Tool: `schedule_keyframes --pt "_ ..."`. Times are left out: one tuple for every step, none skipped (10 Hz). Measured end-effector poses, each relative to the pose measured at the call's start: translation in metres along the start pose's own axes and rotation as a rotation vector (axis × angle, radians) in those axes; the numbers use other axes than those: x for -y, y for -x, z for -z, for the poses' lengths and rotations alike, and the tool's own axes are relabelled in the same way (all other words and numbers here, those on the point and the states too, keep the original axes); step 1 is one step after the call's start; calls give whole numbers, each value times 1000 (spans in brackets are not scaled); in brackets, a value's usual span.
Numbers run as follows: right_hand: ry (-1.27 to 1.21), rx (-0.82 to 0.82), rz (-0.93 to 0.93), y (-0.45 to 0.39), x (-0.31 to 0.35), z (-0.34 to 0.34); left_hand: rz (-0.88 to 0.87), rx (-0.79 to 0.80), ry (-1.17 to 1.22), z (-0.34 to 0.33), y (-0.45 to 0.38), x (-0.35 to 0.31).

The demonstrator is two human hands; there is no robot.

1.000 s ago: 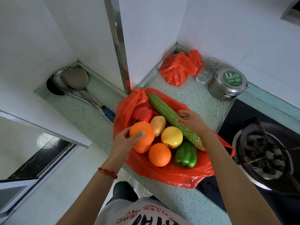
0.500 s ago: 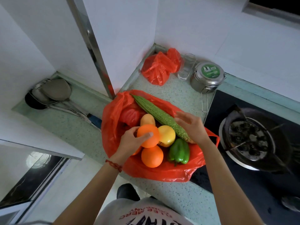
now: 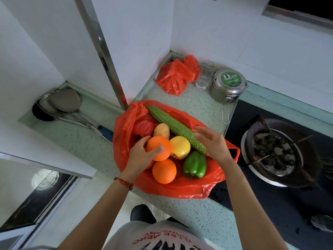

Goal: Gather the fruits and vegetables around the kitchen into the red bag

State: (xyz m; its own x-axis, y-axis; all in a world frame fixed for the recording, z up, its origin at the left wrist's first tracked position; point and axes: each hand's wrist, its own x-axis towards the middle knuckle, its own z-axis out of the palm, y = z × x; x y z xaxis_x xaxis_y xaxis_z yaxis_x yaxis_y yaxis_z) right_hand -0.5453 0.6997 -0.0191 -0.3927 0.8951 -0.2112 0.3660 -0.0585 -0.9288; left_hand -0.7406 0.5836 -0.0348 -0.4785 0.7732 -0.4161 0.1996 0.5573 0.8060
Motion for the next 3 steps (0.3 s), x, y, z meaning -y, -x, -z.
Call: schedule_keyframes --pt "13 5 -2 5 1 3 -9 -36 -5 2 1 1" --pt "22 2 10 10 -1 8 -52 -107 32 4 6 4" --pt "47 -4 3 17 -1 11 -103 -164 31 5 10 5"
